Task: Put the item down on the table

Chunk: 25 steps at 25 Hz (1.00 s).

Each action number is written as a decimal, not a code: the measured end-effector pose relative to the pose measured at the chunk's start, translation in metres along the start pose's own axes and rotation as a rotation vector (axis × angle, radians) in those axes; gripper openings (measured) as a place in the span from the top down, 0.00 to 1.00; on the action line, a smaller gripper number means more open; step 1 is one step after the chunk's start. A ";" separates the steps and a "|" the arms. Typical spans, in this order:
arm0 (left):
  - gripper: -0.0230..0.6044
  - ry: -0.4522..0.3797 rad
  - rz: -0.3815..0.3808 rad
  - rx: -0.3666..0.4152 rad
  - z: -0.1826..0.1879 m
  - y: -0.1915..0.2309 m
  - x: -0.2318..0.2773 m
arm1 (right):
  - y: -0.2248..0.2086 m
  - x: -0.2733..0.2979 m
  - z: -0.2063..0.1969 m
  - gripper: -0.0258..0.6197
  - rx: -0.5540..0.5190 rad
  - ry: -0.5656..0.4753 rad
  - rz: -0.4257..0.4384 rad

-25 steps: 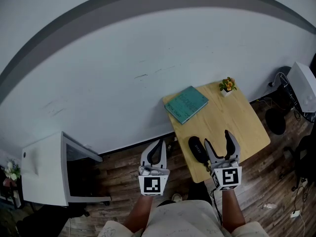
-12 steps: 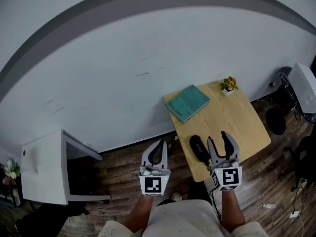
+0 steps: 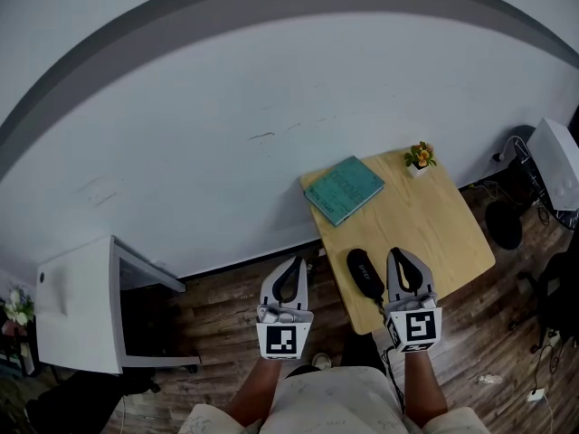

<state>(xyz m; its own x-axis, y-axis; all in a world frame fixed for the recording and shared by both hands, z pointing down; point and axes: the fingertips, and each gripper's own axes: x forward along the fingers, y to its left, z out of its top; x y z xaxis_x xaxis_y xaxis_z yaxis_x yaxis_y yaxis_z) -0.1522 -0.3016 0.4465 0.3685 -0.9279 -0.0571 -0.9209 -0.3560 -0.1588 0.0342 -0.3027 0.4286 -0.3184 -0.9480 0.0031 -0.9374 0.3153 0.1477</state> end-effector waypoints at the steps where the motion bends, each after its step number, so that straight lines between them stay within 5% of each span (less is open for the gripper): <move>1: 0.95 0.003 0.000 0.002 0.000 0.000 0.000 | 0.000 0.001 0.000 0.92 0.000 0.001 0.003; 25: 0.95 0.017 0.027 -0.027 -0.008 0.012 -0.003 | 0.001 0.009 -0.006 0.93 -0.023 0.041 0.017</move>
<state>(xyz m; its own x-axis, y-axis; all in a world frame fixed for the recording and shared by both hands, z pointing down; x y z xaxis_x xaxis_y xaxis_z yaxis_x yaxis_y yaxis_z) -0.1658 -0.3043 0.4529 0.3416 -0.9388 -0.0443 -0.9336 -0.3336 -0.1305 0.0312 -0.3107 0.4352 -0.3278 -0.9436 0.0458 -0.9282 0.3307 0.1704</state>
